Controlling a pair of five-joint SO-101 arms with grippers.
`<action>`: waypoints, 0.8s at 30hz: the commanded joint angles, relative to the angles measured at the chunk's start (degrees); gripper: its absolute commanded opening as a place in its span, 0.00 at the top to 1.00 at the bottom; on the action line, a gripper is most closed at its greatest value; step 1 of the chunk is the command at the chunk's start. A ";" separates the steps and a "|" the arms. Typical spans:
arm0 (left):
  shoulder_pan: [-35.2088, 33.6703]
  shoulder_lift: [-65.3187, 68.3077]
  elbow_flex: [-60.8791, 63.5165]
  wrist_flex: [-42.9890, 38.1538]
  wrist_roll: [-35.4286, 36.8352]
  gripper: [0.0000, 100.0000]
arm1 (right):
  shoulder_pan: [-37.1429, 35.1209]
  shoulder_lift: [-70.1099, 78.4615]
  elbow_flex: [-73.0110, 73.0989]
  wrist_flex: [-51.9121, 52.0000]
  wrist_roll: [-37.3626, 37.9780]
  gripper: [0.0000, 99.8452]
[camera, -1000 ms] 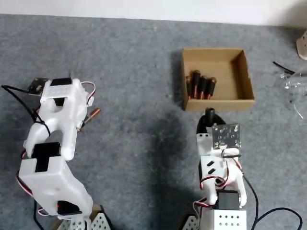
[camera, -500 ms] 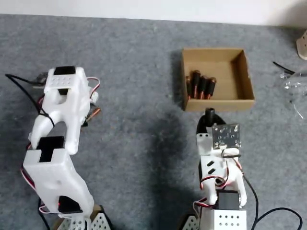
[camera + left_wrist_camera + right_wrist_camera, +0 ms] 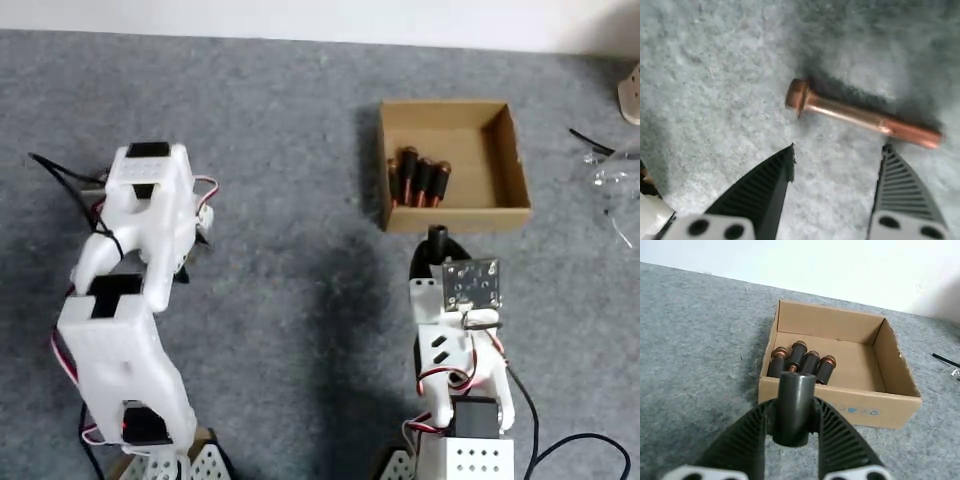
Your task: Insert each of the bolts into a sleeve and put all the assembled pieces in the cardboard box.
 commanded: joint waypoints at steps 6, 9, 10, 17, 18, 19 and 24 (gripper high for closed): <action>0.75 5.32 -2.24 -11.16 0.00 0.74 | 0.57 -1.19 5.93 -2.24 0.00 1.00; 0.57 2.95 -2.33 -11.52 -0.09 0.74 | 0.57 -1.19 5.93 -2.24 0.00 1.00; 0.48 1.89 -2.33 -11.52 0.00 0.74 | 0.57 -1.19 5.93 -2.24 0.00 1.00; -1.63 -2.51 -1.71 -11.08 -0.09 0.74 | 0.57 -1.19 5.93 -2.24 0.00 1.00; -1.63 -2.68 -1.63 -10.73 -0.09 0.74 | 0.57 -1.19 5.93 -2.24 0.00 1.00; -1.45 -2.68 -1.63 -9.23 -0.09 0.74 | 0.57 -1.19 5.93 -2.24 0.00 1.00; 1.19 -3.30 -2.95 -3.08 -6.33 0.74 | 0.57 -1.19 5.93 -2.24 0.00 1.00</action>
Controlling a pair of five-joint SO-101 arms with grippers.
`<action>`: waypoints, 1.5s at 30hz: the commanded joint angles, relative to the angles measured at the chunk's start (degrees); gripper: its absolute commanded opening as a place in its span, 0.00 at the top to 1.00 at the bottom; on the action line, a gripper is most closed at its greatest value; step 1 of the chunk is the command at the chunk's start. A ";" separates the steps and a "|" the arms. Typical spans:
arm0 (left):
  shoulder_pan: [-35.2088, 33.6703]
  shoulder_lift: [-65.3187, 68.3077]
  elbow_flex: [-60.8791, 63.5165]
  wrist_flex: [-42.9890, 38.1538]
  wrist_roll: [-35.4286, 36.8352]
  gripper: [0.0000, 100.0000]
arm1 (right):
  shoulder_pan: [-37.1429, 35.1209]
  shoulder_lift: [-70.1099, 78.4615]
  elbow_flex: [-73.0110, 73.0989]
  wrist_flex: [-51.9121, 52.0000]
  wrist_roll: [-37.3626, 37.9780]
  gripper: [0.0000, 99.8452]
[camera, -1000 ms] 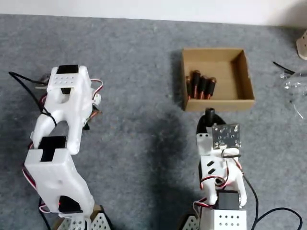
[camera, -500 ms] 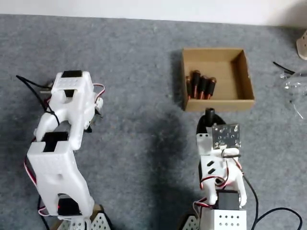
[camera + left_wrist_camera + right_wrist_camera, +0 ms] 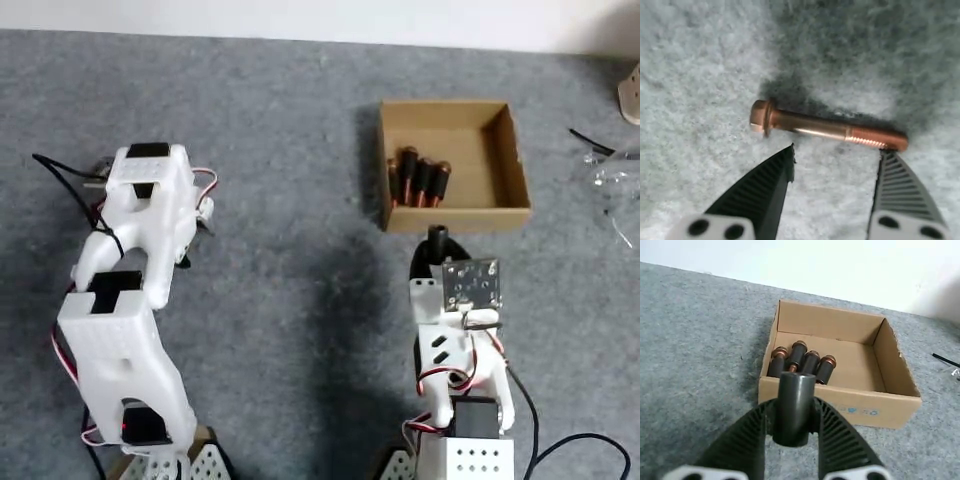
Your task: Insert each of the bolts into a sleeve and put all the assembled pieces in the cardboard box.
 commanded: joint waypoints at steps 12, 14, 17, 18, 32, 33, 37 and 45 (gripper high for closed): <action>1.54 -5.85 -6.99 2.81 6.86 0.74 | 0.57 -1.19 5.93 -2.24 0.09 1.00; 1.54 -5.85 -6.90 3.16 6.86 0.74 | 0.57 -1.19 5.93 -2.24 0.09 1.00; 1.54 -5.85 -5.05 3.08 6.95 0.74 | 0.57 -1.19 5.93 -2.24 0.09 1.00; 1.45 -5.85 -4.62 2.90 6.95 0.74 | 0.57 -1.19 5.93 -2.24 0.09 1.00; -2.24 -5.67 -1.27 2.11 7.12 0.74 | 0.57 -1.19 5.93 -2.24 0.09 1.00; -2.24 -5.67 -0.31 1.05 7.03 0.74 | 0.57 -1.19 5.93 -2.24 0.09 1.00; -1.89 -5.76 4.79 -3.34 7.03 0.74 | 0.57 -1.19 5.93 -2.24 0.09 1.00; -1.89 -5.76 7.08 -5.36 7.03 0.74 | 0.57 -1.19 5.93 -2.24 0.09 1.00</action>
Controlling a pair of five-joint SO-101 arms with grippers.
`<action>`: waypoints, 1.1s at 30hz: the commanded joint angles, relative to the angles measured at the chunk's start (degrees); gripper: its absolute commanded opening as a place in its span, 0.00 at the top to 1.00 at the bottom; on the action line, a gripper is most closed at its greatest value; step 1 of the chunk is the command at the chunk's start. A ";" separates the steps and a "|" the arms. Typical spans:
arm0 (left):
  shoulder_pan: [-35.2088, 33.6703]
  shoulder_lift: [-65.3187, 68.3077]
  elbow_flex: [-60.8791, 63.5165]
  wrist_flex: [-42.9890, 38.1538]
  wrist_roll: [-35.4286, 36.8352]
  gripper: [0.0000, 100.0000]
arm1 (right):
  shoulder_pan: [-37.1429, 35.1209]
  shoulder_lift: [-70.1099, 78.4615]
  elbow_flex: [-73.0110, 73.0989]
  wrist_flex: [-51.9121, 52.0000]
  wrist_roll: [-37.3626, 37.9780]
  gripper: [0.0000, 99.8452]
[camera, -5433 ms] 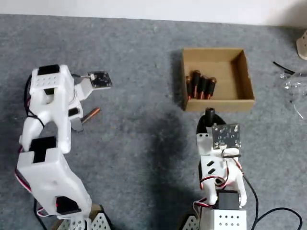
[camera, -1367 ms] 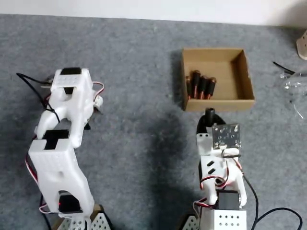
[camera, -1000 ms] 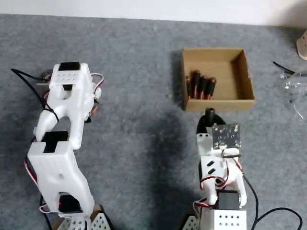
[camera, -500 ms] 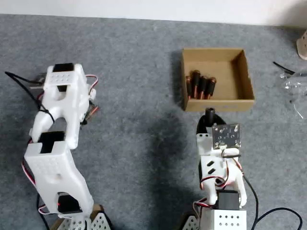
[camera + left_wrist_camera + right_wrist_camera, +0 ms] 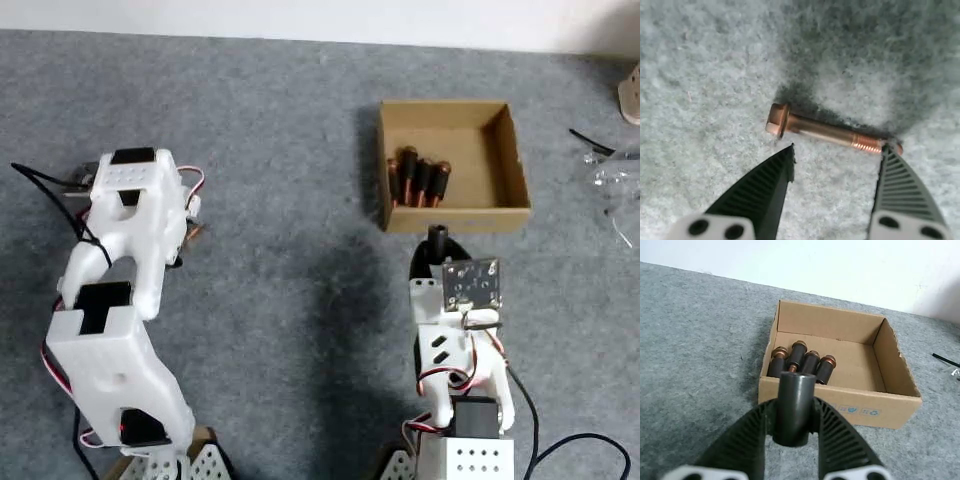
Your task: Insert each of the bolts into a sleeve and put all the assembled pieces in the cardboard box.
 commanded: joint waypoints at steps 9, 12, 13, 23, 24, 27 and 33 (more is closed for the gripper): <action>-1.54 -0.40 0.75 -2.20 0.53 0.74 | 0.57 -1.19 5.93 -2.24 0.09 1.00; -3.21 0.04 0.84 -3.60 0.53 0.74 | 0.57 -1.19 5.93 -2.24 0.09 1.00; -3.38 0.66 1.01 -3.87 0.53 0.74 | 0.57 -1.19 5.93 -2.24 0.09 1.00; -4.00 6.11 -1.80 -4.22 0.53 0.74 | 0.57 -1.19 5.93 -2.24 0.09 1.00; -4.09 6.11 -1.89 -4.22 0.53 0.74 | 0.57 -1.19 5.93 -2.24 0.09 1.00; -4.09 6.11 -1.89 -4.22 0.53 0.74 | 0.57 -1.19 5.93 -2.24 0.09 1.00; -6.11 6.11 -2.15 -4.22 0.53 0.85 | 0.57 -1.19 5.93 -2.24 0.09 1.00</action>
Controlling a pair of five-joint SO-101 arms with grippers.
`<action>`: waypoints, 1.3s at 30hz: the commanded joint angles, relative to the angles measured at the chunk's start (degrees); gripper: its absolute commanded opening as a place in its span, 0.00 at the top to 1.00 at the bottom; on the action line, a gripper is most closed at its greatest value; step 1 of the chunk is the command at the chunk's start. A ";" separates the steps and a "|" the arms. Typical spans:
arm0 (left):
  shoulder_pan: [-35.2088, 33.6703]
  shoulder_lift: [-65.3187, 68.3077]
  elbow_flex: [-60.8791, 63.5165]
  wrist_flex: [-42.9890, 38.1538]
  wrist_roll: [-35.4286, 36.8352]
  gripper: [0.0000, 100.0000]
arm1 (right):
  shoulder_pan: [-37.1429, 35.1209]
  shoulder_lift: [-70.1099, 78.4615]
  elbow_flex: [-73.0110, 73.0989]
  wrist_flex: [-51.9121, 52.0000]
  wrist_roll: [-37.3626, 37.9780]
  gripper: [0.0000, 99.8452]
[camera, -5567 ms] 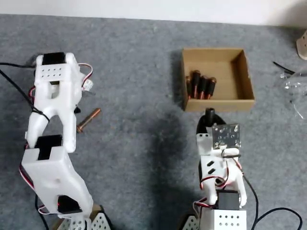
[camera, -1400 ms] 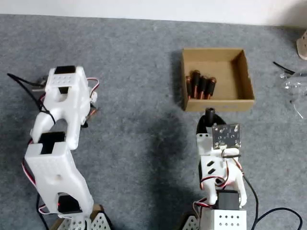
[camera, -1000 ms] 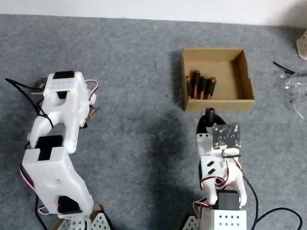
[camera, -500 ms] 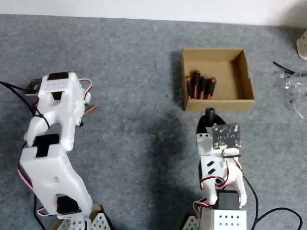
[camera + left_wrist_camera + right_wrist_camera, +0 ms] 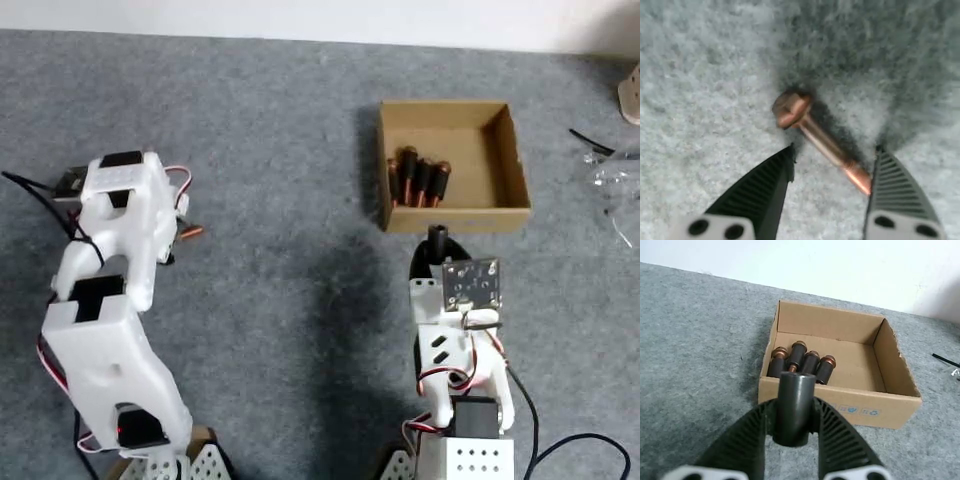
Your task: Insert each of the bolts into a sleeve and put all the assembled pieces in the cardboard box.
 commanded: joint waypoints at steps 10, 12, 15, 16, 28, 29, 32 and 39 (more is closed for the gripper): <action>-6.02 0.66 -0.48 -0.35 0.26 0.99 | 0.57 -1.19 6.02 -2.24 0.09 1.00; -5.93 0.31 -1.45 0.00 0.26 0.99 | 0.57 -1.19 6.02 -2.15 0.09 1.00; -6.02 -1.89 -4.62 2.11 0.09 0.99 | 0.57 -1.19 6.02 -2.15 0.09 1.00; -6.02 -3.12 -6.20 3.52 0.09 0.99 | 0.57 -1.19 6.02 -2.15 0.09 1.00; 6.37 -22.46 -14.02 13.19 -25.58 0.99 | 0.57 -1.19 6.02 -2.15 0.09 1.00; 7.25 -24.04 -14.02 13.10 -28.04 0.99 | 0.57 -1.19 6.02 -2.15 0.09 1.00; 9.01 -29.32 -14.02 13.10 -31.82 0.99 | 0.57 -1.19 6.02 -2.15 0.09 1.00; 9.27 -42.24 -13.85 15.74 -36.57 0.99 | 0.57 -1.19 6.02 -2.24 0.09 1.00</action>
